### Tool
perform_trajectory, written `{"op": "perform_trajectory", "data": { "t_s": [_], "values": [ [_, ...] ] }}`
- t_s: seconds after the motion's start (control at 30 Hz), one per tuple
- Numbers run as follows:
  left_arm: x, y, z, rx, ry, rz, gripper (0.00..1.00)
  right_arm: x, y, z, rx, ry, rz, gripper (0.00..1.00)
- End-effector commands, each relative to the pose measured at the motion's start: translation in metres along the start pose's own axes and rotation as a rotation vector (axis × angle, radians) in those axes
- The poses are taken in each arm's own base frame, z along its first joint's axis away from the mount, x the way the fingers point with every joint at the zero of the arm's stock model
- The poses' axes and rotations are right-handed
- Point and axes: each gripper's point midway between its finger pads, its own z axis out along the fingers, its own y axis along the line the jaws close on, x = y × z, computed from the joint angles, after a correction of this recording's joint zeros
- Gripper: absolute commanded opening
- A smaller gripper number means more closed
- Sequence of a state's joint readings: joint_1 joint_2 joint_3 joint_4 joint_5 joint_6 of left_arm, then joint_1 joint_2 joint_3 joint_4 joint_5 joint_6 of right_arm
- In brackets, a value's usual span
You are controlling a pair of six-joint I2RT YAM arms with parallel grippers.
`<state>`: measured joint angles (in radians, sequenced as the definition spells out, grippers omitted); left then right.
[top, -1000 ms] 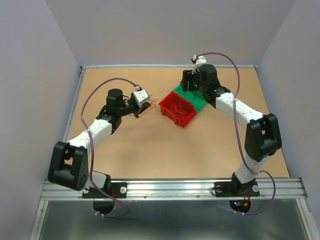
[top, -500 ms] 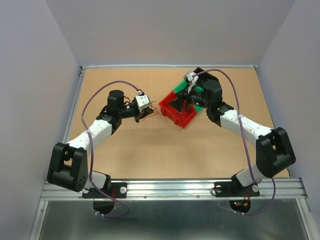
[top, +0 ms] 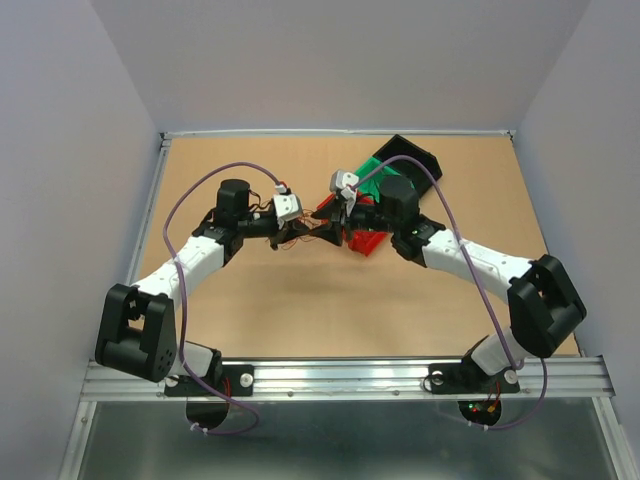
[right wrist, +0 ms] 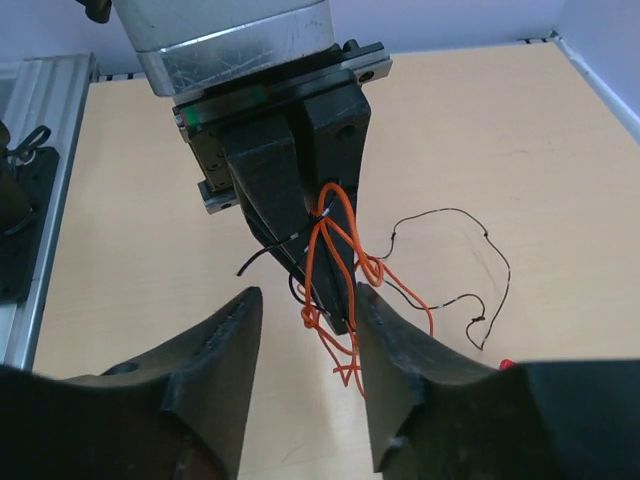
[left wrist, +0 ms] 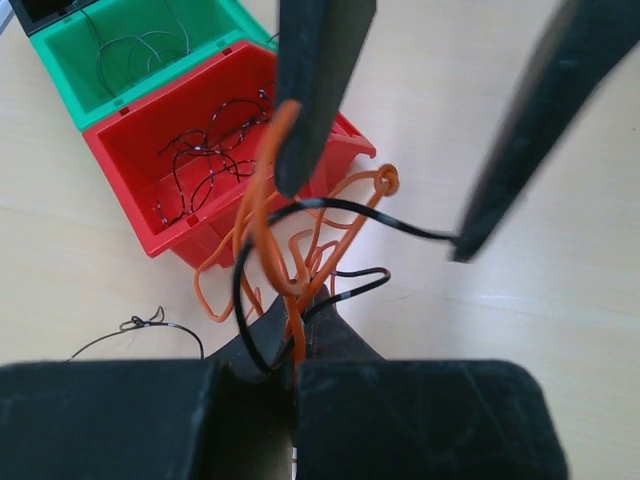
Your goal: Untangle the cables
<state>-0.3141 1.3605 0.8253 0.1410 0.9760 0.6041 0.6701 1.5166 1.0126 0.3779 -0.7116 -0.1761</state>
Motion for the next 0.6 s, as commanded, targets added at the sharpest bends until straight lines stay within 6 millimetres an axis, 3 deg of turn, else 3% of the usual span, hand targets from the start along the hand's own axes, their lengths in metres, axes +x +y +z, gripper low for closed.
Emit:
{"op": "perform_trajectory", "data": {
  "t_s": [0.0, 0.07, 0.1, 0.17, 0.23, 0.33, 0.5, 0.53, 0.57],
  "values": [
    [-0.025, -0.001, -0.002, 0.030, -0.049, 0.071, 0.09, -0.012, 0.001, 0.009, -0.015, -0.045, -0.054, 0.40],
    [-0.024, -0.001, -0.003, 0.024, -0.044, 0.082, 0.23, -0.013, 0.000, 0.010, -0.002, -0.050, -0.040, 0.21],
    [-0.027, 0.000, -0.005, 0.013, -0.047, 0.099, 0.41, -0.014, -0.001, 0.009, 0.010, -0.052, -0.040, 0.14],
    [-0.025, 0.003, -0.007, -0.018, -0.040, 0.108, 0.53, -0.017, 0.001, 0.003, 0.032, -0.070, -0.028, 0.01],
    [-0.033, 0.007, -0.011, -0.057, -0.061, 0.140, 0.67, -0.018, -0.002, -0.003, 0.079, -0.087, -0.015, 0.01],
    [-0.039, 0.011, -0.021, -0.109, -0.091, 0.172, 0.80, -0.024, -0.001, -0.016, 0.144, -0.121, 0.020, 0.01],
    [-0.045, 0.016, -0.031, -0.171, -0.126, 0.174, 0.80, -0.024, 0.001, -0.026, 0.189, -0.127, 0.105, 0.01],
    [-0.045, 0.018, -0.032, -0.180, -0.126, 0.171, 0.80, -0.023, 0.001, -0.025, 0.190, -0.120, 0.117, 0.04],
    [-0.045, 0.025, -0.033, -0.215, -0.124, 0.153, 0.80, -0.008, 0.002, -0.023, 0.182, -0.070, 0.153, 0.11]
  ]
}}
